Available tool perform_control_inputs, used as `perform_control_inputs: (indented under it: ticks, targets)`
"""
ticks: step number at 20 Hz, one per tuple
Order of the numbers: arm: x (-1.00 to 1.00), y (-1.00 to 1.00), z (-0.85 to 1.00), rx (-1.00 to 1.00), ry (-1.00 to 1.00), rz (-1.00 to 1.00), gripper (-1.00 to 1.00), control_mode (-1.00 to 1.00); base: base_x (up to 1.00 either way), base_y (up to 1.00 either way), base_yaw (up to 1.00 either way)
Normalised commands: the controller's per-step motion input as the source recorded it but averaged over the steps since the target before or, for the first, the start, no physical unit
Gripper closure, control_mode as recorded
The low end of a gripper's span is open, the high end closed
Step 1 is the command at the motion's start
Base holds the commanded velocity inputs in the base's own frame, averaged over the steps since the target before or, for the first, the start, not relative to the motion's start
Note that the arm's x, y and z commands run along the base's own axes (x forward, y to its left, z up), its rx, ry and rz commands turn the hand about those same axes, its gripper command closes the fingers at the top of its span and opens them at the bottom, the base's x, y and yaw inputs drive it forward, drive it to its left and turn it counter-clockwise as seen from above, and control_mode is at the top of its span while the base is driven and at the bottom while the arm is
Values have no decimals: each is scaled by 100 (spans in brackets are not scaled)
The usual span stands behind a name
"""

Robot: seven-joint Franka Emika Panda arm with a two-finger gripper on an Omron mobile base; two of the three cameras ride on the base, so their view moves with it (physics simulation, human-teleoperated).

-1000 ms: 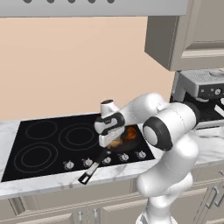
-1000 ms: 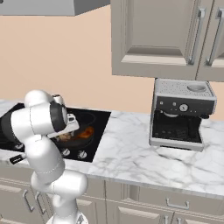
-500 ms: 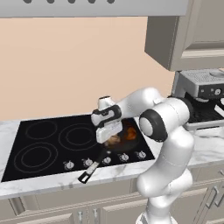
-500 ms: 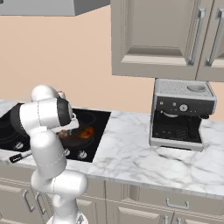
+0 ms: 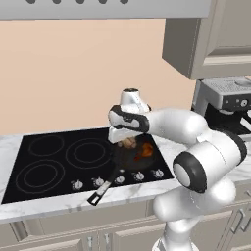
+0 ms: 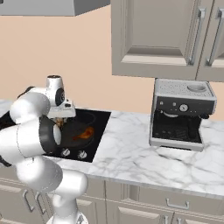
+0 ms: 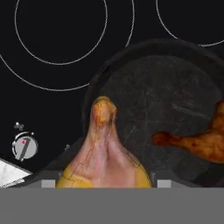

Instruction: Take the chicken drumsticks from the pan and place one on each plate on the dining counter.

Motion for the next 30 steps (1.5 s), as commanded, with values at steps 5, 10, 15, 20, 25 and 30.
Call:
perform_control_inputs:
  ticks: [5,10,15,20,25,30]
  targets:
    - [-49,-12,86,12,-45,-44,100,-100,0,0,0]
    - [-75,-88,28,4,-12,-35,100,-100,0,0,0]
    - [-43,-68,-3,0,0,-43,100,-100,0,0,0]
    - [-17,-21,-1,0,-3,-16,100,100,-19,-28,-37]
    - [0,0,0,0,0,0,100,100,-1,-25,-80]
    - [0,0,0,0,0,0,100,100,4,-2,-93]
